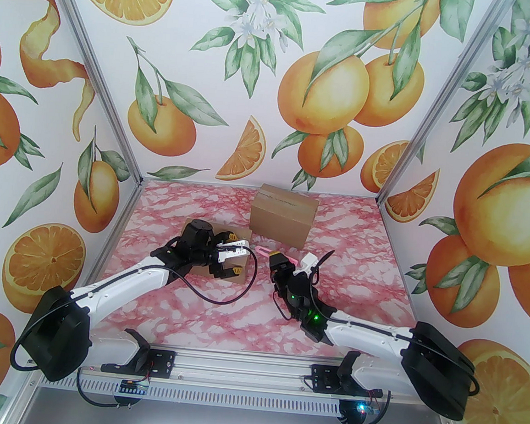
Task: Unpack the express box
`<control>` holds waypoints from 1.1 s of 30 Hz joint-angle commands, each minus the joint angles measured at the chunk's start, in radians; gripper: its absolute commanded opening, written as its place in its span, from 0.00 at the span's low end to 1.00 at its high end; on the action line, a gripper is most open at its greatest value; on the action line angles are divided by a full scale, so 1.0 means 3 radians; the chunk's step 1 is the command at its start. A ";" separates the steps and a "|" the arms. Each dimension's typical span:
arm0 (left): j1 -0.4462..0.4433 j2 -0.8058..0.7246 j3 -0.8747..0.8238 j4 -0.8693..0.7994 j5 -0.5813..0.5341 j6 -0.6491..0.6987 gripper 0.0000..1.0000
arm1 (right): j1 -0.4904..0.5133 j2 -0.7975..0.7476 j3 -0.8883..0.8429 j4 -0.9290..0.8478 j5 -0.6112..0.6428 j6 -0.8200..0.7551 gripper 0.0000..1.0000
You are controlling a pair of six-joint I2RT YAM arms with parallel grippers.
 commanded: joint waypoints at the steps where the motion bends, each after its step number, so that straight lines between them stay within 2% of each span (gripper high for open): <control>1: 0.0091 0.0072 0.0121 0.0133 -0.0442 -0.0127 0.87 | 0.0067 -0.0097 -0.0031 -0.0015 -0.0401 -0.0045 0.00; 6: 0.0089 0.0070 0.0158 -0.0067 -0.0413 -0.0069 0.87 | 0.0034 -0.0148 -0.0036 -0.0028 -0.0444 -0.0078 0.00; 14: 0.0108 -0.0127 0.0142 -0.0511 0.0174 0.0198 0.85 | -0.0147 -0.0446 -0.0120 -0.0224 -0.0313 -0.0281 0.00; 20: 0.0142 -0.0093 0.0299 -0.0827 0.0513 0.0312 0.81 | -0.0389 -0.0715 0.0091 -0.0754 -0.0406 -0.0789 0.00; 25: 0.0173 0.0032 0.0518 -0.1107 0.0809 0.0420 0.78 | -0.0417 -0.0584 0.0262 -0.0741 -0.0624 -0.0982 0.00; 29: 0.0174 0.0073 0.0572 -0.1187 0.0932 0.0485 0.76 | -0.0410 -0.0385 0.0279 -0.0488 -0.0810 -0.0950 0.00; 33: 0.0176 0.0046 0.0563 -0.1244 0.1016 0.0543 0.76 | -0.0387 -0.0243 0.0345 -0.0485 -0.0974 -0.0966 0.00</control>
